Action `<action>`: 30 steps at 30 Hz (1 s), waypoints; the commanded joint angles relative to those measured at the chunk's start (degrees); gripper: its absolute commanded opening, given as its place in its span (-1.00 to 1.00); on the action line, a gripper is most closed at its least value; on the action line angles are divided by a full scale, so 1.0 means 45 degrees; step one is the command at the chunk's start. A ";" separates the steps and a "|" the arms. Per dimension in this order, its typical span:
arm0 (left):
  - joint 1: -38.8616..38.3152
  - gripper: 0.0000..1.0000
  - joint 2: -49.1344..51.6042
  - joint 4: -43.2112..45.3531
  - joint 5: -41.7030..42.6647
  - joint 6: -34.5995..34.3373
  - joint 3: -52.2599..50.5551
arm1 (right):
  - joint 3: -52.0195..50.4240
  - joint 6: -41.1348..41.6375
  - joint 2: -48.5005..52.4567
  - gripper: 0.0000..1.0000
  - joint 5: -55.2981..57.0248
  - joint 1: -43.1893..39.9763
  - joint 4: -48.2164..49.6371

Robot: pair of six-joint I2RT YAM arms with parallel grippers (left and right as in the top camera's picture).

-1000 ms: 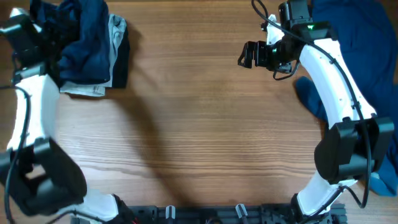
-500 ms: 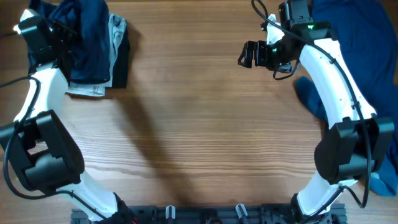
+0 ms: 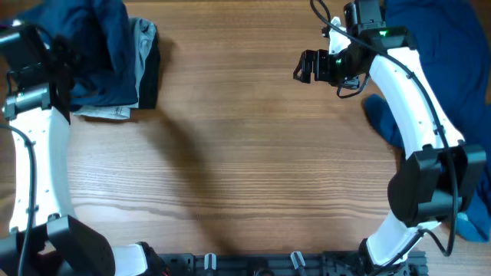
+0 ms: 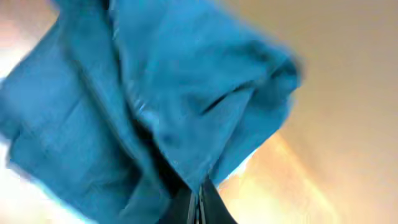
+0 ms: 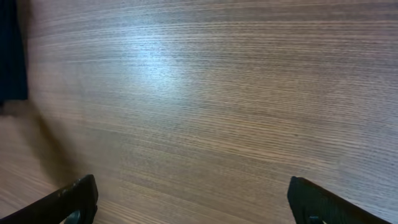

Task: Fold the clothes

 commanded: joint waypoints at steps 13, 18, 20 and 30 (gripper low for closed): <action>0.0058 -0.47 0.2356 -0.1078 0.1598 0.0894 -0.1064 | -0.0117 -0.0165 -0.0209 0.97 -0.0219 0.0078 0.0107; -0.0141 -0.07 0.0899 -0.0792 0.2977 0.1185 -0.1064 | -0.0117 -0.0180 -0.0209 0.96 -0.0219 0.0078 0.0117; -0.0359 0.07 0.0214 -0.0879 0.3376 0.1525 -0.1064 | -0.0117 -0.0189 -0.0209 0.97 -0.0214 0.0078 0.0165; -0.1345 0.68 0.0214 0.3823 0.0583 0.5246 -0.1069 | -0.0117 -0.0180 -0.0209 0.96 -0.0219 0.0078 0.0165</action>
